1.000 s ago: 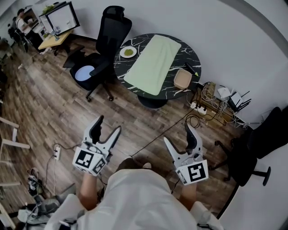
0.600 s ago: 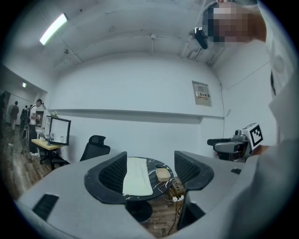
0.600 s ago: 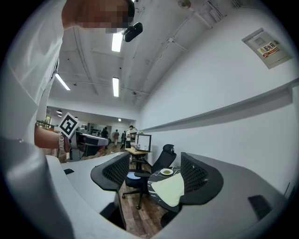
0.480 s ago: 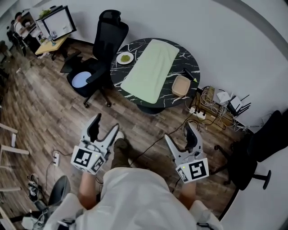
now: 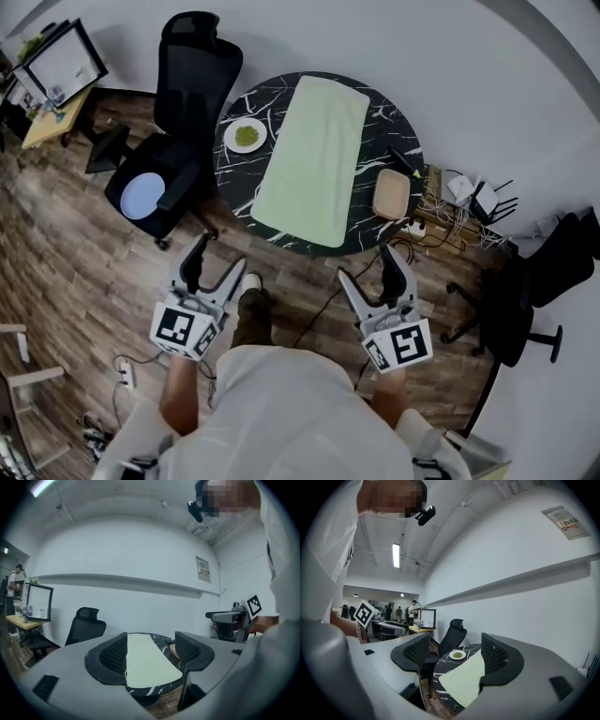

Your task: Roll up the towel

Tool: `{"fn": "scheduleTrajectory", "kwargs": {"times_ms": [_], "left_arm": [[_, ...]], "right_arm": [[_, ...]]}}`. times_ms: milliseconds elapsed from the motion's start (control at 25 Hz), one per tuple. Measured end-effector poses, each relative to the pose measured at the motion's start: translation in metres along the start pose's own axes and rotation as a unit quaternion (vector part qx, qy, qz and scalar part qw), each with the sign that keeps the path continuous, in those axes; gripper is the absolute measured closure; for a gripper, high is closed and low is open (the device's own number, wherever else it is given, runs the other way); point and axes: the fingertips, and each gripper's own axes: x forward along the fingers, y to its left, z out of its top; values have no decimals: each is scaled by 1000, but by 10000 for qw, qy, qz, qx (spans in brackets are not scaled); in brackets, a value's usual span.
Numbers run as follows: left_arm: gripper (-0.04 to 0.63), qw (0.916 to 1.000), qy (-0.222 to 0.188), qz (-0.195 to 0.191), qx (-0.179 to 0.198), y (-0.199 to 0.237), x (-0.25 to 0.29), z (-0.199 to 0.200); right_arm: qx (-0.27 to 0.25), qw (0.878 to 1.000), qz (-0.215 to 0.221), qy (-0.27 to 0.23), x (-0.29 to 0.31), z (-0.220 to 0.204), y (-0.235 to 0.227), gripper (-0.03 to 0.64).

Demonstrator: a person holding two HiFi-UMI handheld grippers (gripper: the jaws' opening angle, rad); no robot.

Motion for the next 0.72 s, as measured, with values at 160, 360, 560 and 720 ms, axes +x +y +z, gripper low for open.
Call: {"fn": "scheduleTrajectory", "kwargs": {"times_ms": [160,360,560,720], "left_arm": [[301,9973,379,-588,213,57,44,-12],[301,9922,680,-1038,110,80,89,-24],[301,9793,1177,-1484,713,65,123,-47],[301,9657,1644,-1762,967,47,139,-72]], "right_arm": [[-39,9990,-347,265,64,4,9,313],[-128,9947,-667,766,97,-14,-6,313],[-1380,9673,-337,2099,114,-78,-25,313],[-1795,9402,259,2882,114,-130,-30,313]]}}
